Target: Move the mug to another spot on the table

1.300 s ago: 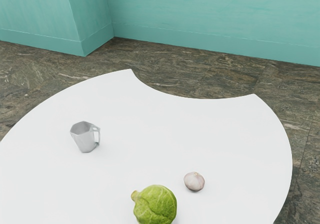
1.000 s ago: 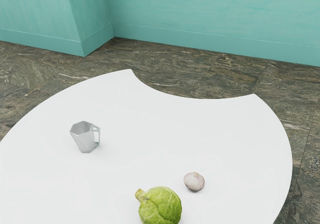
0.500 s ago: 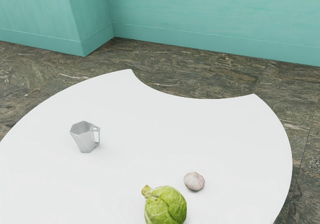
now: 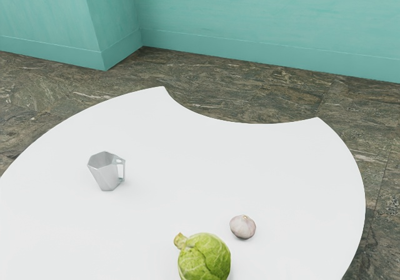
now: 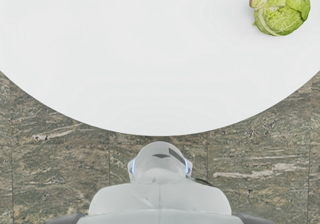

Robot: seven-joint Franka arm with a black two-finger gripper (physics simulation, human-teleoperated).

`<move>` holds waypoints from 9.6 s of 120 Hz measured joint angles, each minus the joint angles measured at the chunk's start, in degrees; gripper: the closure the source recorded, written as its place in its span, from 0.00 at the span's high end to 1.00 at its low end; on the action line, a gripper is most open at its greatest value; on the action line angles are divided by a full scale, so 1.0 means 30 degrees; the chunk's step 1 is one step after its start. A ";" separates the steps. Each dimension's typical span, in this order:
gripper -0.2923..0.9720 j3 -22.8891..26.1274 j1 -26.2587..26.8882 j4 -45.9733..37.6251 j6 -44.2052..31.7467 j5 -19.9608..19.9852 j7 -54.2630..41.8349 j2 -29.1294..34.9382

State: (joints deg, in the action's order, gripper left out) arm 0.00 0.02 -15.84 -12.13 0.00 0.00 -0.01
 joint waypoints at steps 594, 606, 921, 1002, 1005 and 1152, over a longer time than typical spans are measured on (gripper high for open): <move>0.77 -0.3276 0.2463 -3.1452 -3.1119 0.3234 0.6340 -0.0167; 0.77 -0.3274 0.2257 -3.1488 -3.0909 0.1187 0.7538 -0.0479; 0.70 -0.5039 0.1343 -2.9327 -3.5434 0.1684 -2.3726 -0.8121; 0.34 -0.5135 0.1368 -2.8465 -3.5954 0.1059 -2.2010 -0.8783; 0.34 -0.5117 0.1369 -2.8448 -3.5942 0.0942 -2.1936 -0.8783; 0.18 -0.1886 0.5508 -2.0026 -2.7944 -0.3867 -1.5702 -1.3140</move>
State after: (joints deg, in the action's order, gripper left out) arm -5.66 16.54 -75.92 -95.96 -11.60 -47.11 -39.43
